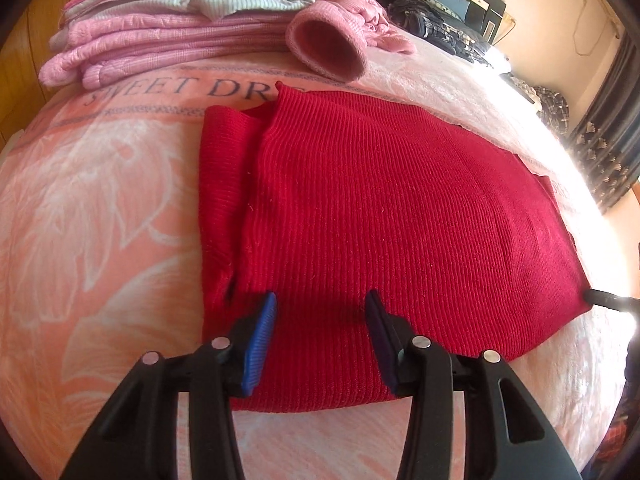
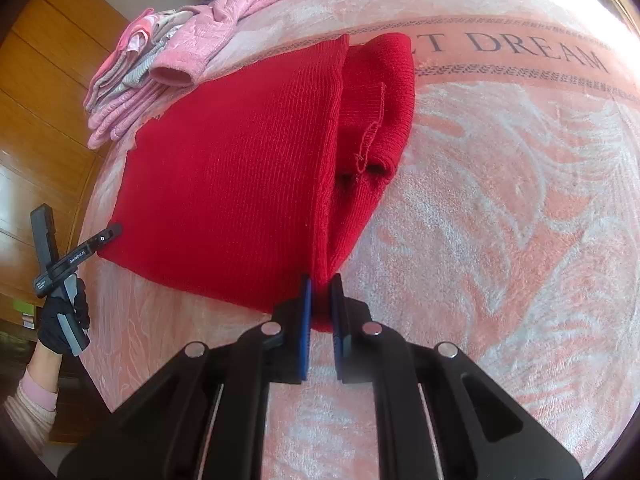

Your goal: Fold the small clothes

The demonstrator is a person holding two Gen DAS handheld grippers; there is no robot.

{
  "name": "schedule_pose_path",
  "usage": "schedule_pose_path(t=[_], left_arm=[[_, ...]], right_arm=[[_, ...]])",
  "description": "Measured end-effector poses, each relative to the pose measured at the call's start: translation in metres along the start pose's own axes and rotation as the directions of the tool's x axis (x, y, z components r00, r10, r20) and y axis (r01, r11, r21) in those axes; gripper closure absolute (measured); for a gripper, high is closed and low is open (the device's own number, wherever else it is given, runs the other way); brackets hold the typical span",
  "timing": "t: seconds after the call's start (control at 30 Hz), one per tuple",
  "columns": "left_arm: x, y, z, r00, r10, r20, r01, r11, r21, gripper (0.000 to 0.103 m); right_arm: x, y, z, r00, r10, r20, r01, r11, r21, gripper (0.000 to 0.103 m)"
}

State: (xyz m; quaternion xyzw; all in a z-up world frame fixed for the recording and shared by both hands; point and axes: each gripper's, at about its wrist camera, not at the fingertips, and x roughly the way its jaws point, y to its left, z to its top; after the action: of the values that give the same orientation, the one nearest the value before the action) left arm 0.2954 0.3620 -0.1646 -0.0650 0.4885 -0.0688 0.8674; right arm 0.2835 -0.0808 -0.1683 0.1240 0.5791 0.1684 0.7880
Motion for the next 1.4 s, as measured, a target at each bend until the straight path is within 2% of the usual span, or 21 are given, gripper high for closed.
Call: schedule_pose_path(t=[0.2, 0.37, 0.4, 0.5, 0.53, 0.6, 0.63, 0.73, 0.77, 0.87, 1.07, 1.17, 1.27, 1.4], left_arm=[[0.004, 0.006, -0.002, 1.0, -0.017, 0.0, 0.017, 1.0, -0.022, 0.056], [0.003, 0.004, 0.0, 1.0, -0.012, -0.013, 0.011, 1.0, -0.029, 0.054], [0.001, 0.003, 0.003, 1.0, -0.011, -0.019, 0.01, 0.999, -0.037, 0.054], [-0.013, 0.001, 0.01, 1.0, -0.031, -0.002, 0.031, 0.998, -0.061, 0.053], [-0.019, -0.001, 0.013, 0.999, -0.035, 0.013, 0.036, 0.997, -0.062, 0.05], [-0.028, -0.007, 0.019, 0.999, -0.036, 0.035, 0.038, 0.998, -0.051, 0.043], [-0.031, -0.01, 0.023, 0.998, -0.039, 0.041, 0.041, 0.998, -0.045, 0.04], [-0.031, -0.016, 0.033, 0.998, -0.049, 0.051, 0.051, 0.998, -0.044, 0.038], [-0.029, -0.018, 0.036, 0.997, -0.051, 0.05, 0.053, 0.997, -0.048, 0.038], [-0.018, -0.022, 0.041, 0.998, -0.054, 0.04, 0.056, 0.997, -0.058, 0.038], [0.006, -0.029, 0.049, 0.999, -0.05, 0.009, 0.05, 0.998, -0.039, 0.038], [0.018, -0.029, 0.051, 0.998, -0.056, -0.016, 0.055, 0.998, -0.033, 0.038], [0.031, -0.025, 0.051, 0.997, -0.07, -0.039, 0.068, 0.996, -0.052, 0.038], [0.037, -0.023, 0.05, 0.996, -0.077, -0.039, 0.075, 0.996, -0.052, 0.037]], right_arm=[[0.018, -0.015, -0.009, 1.0, -0.003, -0.027, 0.004, 0.999, 0.045, 0.095], [0.016, -0.017, -0.006, 0.999, 0.007, -0.032, -0.005, 0.998, 0.059, 0.093], [0.013, -0.018, -0.005, 0.999, 0.017, -0.029, -0.015, 0.998, 0.063, 0.087], [-0.004, -0.017, 0.001, 1.0, 0.007, -0.001, -0.007, 0.998, 0.061, 0.078], [-0.01, -0.018, 0.003, 1.0, 0.005, 0.011, -0.005, 0.998, 0.063, 0.075], [-0.022, -0.021, 0.01, 0.999, 0.015, 0.034, -0.018, 0.997, 0.074, 0.061], [-0.026, -0.023, 0.014, 0.999, 0.019, 0.045, -0.022, 0.996, 0.082, 0.059], [-0.028, -0.028, 0.024, 0.999, 0.016, 0.048, -0.021, 0.995, 0.098, 0.048], [-0.027, -0.03, 0.027, 0.998, 0.036, 0.046, -0.04, 0.994, 0.104, 0.04], [-0.015, -0.036, 0.034, 0.995, 0.098, 0.025, -0.1, 0.987, 0.127, 0.04], [0.005, -0.046, 0.042, 0.986, 0.168, -0.008, -0.164, 0.971, 0.177, 0.04], [0.016, -0.05, 0.046, 0.985, 0.171, -0.029, -0.163, 0.968, 0.191, 0.04], [0.024, -0.056, 0.052, 0.977, 0.214, -0.017, -0.206, 0.955, 0.214, 0.042], [0.033, -0.063, 0.061, 0.958, 0.287, 0.009, -0.28, 0.928, 0.246, 0.049]])
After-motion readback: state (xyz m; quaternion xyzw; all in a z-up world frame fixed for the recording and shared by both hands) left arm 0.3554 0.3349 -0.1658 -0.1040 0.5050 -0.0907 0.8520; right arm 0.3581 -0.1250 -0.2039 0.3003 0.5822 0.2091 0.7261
